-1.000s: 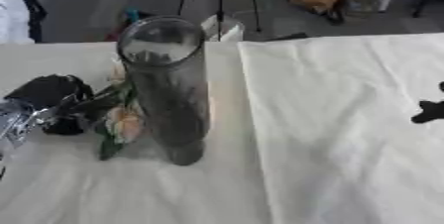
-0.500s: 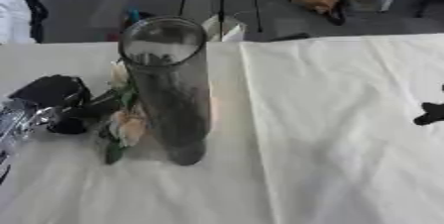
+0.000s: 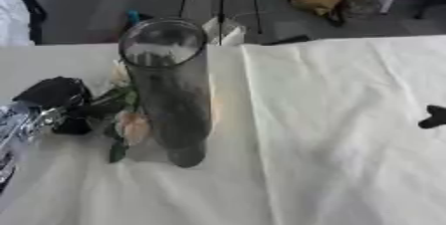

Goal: Arrange flowers into the vase.

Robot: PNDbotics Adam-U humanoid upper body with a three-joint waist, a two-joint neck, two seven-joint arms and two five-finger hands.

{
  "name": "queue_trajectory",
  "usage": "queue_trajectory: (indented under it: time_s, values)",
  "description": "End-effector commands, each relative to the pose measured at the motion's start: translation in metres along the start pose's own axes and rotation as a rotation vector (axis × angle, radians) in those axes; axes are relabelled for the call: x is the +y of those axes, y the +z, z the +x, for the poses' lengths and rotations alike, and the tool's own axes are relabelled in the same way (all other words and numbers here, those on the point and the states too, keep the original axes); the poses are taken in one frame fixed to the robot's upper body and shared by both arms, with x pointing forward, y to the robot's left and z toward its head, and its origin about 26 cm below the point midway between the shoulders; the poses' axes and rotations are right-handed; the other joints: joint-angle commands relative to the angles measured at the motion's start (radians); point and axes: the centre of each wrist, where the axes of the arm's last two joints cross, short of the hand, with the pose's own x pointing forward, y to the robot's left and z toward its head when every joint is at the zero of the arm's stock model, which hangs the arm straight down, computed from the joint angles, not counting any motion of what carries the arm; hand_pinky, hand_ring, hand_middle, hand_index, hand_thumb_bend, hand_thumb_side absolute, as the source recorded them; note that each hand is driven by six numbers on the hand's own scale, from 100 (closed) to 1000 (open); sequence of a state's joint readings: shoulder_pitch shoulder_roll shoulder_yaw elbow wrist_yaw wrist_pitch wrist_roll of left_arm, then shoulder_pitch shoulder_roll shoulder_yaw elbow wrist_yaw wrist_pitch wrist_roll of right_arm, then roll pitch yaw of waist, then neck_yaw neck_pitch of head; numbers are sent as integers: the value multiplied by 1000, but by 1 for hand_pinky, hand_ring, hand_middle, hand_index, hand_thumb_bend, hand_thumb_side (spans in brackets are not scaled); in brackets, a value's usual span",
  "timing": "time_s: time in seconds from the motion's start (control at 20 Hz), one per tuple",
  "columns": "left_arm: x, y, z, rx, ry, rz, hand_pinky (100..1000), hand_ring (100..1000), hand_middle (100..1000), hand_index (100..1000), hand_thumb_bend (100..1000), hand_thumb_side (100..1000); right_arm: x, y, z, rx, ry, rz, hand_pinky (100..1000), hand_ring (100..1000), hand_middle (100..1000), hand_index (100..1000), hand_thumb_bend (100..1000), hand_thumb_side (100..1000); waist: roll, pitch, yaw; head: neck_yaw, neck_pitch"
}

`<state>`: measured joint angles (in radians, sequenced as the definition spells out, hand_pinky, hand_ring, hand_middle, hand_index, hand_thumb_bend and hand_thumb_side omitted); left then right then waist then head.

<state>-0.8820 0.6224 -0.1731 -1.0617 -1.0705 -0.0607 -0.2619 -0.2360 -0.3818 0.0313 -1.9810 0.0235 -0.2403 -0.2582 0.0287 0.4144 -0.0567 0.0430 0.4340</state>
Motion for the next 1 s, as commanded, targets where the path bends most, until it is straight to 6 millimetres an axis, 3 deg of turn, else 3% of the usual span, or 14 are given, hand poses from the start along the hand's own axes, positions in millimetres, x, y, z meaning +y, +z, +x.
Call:
queue_trajectory:
  time_s: [0.05,0.2,0.35,0.45,1.0]
  values:
    - [11,0,-6,23,10,44,100,100,100,177,100,432,-3,-3,5,-22,9,-5,794,539,499,795,100,980,11,-1,-5,3,-14]
    - [10,0,-7,28,14,62,100,100,100,131,159,438,-3,-2,5,-20,9,-4,795,539,498,795,100,980,10,-1,-6,3,-13]
    - [11,1,-10,13,0,53,100,100,100,100,288,465,-3,-2,5,-15,9,-5,795,540,498,795,100,979,10,-3,-3,2,-6]
    - [13,3,-12,-4,-19,44,100,100,100,100,312,484,-3,-1,4,-11,10,-5,796,540,498,795,100,979,11,-7,1,-1,1]
    - [30,12,-27,-7,-70,68,100,100,100,100,273,517,-4,1,4,-1,11,-8,796,540,498,795,100,979,12,-23,14,-6,17]
